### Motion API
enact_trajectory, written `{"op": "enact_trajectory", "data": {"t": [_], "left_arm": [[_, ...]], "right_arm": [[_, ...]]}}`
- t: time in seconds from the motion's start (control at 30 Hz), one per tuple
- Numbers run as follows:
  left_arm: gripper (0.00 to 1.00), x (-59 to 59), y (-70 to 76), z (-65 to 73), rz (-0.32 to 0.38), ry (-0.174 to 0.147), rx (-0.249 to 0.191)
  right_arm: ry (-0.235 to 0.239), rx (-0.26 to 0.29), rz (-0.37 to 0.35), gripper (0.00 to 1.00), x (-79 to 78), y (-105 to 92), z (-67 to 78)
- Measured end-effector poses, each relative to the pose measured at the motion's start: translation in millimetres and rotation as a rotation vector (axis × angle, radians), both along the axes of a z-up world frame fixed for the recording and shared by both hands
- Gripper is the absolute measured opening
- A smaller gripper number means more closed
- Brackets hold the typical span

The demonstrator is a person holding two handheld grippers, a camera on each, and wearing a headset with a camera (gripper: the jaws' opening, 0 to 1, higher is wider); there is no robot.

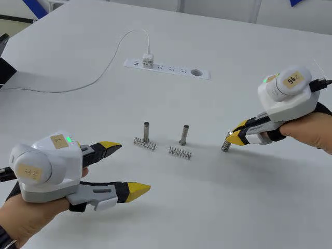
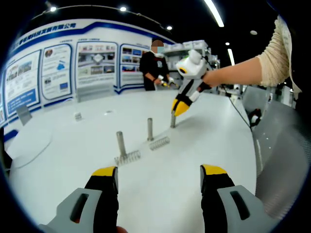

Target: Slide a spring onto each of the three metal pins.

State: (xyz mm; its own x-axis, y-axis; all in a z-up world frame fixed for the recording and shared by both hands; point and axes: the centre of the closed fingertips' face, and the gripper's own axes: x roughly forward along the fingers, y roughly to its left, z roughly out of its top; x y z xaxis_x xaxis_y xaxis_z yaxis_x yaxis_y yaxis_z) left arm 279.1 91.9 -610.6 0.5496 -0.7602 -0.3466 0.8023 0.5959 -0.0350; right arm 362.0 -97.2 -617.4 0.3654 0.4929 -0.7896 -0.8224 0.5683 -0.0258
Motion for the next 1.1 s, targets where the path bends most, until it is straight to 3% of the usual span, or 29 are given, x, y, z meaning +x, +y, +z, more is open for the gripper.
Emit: {"op": "enact_trajectory", "data": {"t": [0.27, 0.47, 0.63, 0.83, 1.1], "left_arm": [[0.69, 0.0, 0.1, -0.3, 0.000, 0.000, -0.001], [0.70, 0.2, 0.4, 0.8, 0.001, -0.002, -0.003], [0.70, 0.2, 0.1, 1.0, 0.001, -0.003, -0.004], [0.70, 0.6, -2.0, 1.0, -0.004, -0.004, -0.005], [0.70, 2.4, -3.2, 3.4, -0.005, -0.011, -0.007]], "right_arm": [[-0.010, 0.008, -0.002, 0.12, 0.7, 2.2, 0.2], [-0.025, 0.012, 0.003, 0.19, -1.1, 3.3, 2.8], [-0.062, 0.019, 0.016, 0.23, -2.1, 6.8, 12.7], [-0.116, 0.040, 0.065, 0.23, -6.1, 25.6, 29.8], [-0.106, 0.062, 0.110, 0.23, -15.8, 51.2, 25.4]]}}
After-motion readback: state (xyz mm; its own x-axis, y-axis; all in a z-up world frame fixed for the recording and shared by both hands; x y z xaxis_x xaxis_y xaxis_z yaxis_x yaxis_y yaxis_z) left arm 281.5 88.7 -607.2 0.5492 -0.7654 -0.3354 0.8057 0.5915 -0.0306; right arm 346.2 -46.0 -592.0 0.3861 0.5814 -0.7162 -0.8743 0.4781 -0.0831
